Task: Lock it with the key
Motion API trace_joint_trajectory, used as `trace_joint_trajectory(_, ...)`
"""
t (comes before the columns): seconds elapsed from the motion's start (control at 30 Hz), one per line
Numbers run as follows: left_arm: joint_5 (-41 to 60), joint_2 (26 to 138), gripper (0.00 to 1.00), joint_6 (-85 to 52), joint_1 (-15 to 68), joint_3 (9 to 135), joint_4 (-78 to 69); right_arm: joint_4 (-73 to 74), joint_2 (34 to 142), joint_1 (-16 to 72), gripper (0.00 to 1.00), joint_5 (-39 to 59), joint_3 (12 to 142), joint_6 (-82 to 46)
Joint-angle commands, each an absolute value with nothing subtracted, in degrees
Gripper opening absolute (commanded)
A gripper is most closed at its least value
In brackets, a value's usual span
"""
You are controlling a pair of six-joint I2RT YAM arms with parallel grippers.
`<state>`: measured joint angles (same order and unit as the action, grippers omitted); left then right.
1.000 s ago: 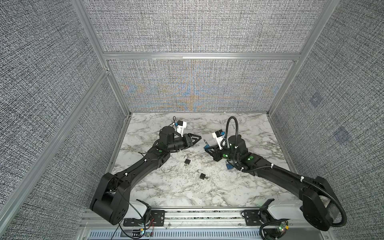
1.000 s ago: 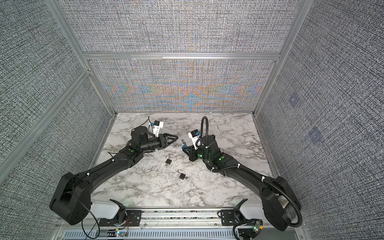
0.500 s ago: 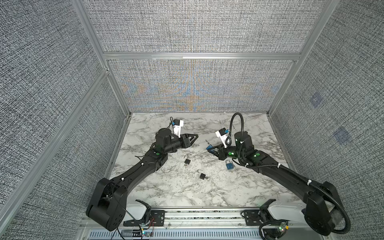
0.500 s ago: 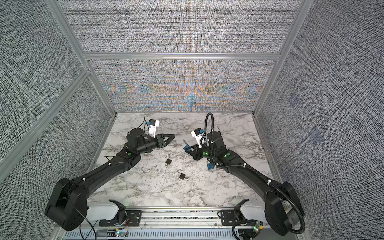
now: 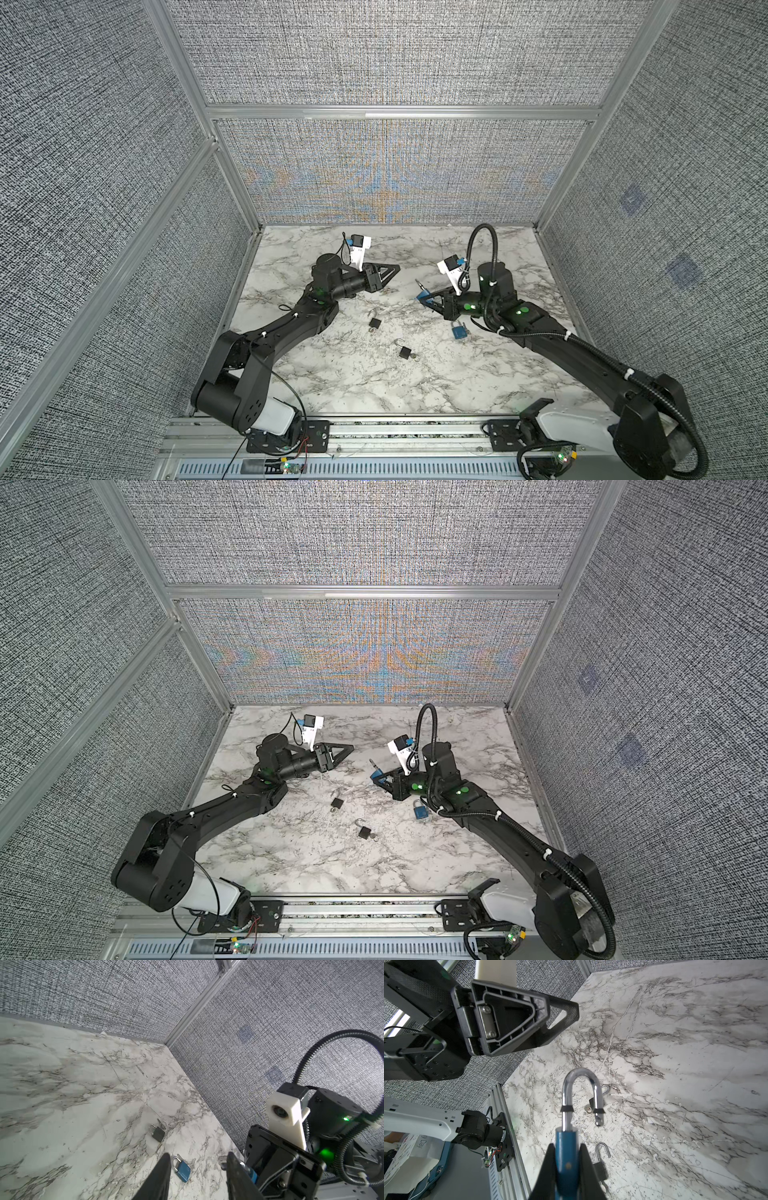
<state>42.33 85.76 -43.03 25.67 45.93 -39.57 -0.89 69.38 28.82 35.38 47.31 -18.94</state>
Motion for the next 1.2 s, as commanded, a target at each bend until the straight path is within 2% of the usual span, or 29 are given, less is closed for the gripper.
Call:
trace_joint_trajectory(0.0,47.6,87.1,0.46,-45.3,25.6,46.3,-47.1,1.4,69.6,28.5,0.0,40.6,46.9,-19.5)
trace_joint_trajectory(0.3,52.8,88.3,0.46,-44.7,26.8,47.6,-47.8,0.5,73.5,28.0,0.0,52.5,49.0,-20.3)
trace_joint_trajectory(0.7,58.4,89.4,0.46,-45.5,28.1,48.0,-49.4,2.6,75.7,26.2,0.0,57.3,50.3,-22.7)
trace_joint_trajectory(1.17,60.7,91.3,0.32,-48.1,29.0,47.1,-53.2,4.3,76.8,24.8,0.0,59.6,50.1,-25.1)
